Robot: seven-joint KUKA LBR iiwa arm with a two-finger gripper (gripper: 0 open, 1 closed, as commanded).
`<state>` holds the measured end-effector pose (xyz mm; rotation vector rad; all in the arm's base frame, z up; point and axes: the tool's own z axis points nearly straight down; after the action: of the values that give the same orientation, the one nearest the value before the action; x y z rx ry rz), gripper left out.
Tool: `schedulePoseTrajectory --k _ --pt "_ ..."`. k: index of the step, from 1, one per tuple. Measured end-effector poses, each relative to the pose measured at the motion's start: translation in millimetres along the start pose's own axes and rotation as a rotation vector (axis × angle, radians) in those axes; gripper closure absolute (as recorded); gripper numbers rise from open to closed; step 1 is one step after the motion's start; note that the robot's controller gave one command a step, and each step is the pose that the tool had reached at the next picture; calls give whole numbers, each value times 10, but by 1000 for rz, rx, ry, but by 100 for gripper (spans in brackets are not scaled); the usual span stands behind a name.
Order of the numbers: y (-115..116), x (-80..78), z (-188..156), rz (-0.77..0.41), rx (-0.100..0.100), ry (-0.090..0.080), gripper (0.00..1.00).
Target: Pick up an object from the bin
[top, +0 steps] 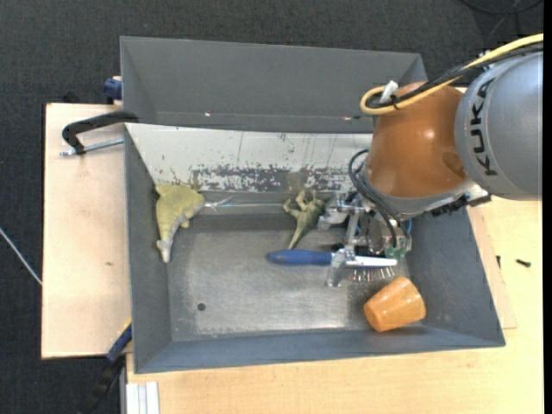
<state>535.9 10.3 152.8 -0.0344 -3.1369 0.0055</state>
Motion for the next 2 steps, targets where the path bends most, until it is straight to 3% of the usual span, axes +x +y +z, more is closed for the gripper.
schedulePoseTrajectory --k 1,2 --pt "-255 -117 778 2 -4 0 0" --pt "-237 -129 738 1 -5 -6 100"
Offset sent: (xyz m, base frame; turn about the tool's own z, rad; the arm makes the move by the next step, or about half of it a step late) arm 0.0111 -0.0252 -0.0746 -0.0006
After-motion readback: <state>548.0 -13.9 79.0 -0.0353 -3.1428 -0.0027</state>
